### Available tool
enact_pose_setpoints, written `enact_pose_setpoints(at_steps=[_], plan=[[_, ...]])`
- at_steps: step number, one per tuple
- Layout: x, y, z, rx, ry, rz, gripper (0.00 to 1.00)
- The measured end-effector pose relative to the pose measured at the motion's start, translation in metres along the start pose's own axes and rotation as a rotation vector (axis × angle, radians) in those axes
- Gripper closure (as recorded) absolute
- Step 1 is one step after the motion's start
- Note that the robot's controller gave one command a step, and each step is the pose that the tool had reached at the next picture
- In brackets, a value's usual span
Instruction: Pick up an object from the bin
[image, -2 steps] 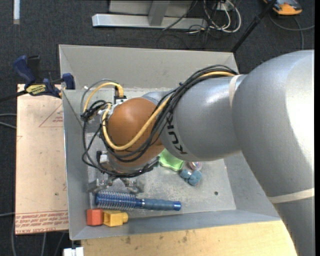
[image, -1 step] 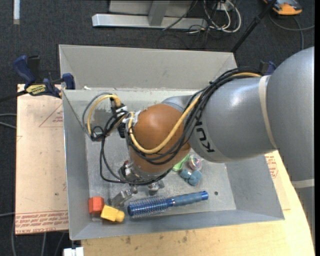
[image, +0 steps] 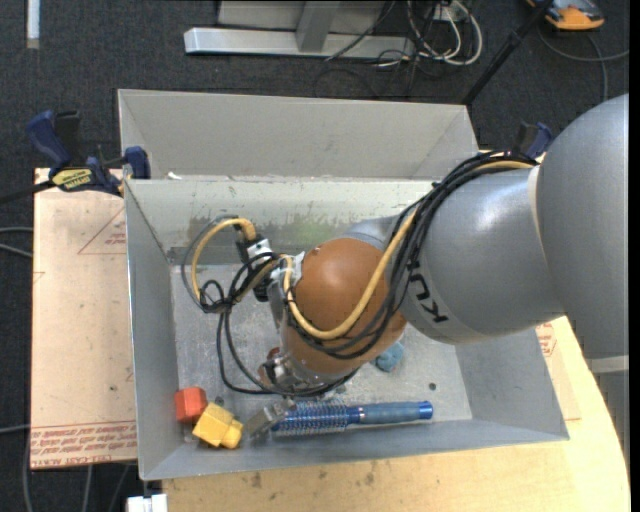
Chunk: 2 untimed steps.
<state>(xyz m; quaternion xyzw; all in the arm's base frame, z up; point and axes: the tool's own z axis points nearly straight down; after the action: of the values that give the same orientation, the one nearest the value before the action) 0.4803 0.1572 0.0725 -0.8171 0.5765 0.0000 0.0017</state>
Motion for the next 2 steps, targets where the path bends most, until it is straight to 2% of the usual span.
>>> enact_pose_setpoints(at_steps=[1, 2], plan=[[-0.0008, -0.0012, -0.0006, 0.001, -0.001, 0.001, 1.0], [-0.001, -0.0004, -0.0004, -0.001, -0.001, -0.001, 0.0]])
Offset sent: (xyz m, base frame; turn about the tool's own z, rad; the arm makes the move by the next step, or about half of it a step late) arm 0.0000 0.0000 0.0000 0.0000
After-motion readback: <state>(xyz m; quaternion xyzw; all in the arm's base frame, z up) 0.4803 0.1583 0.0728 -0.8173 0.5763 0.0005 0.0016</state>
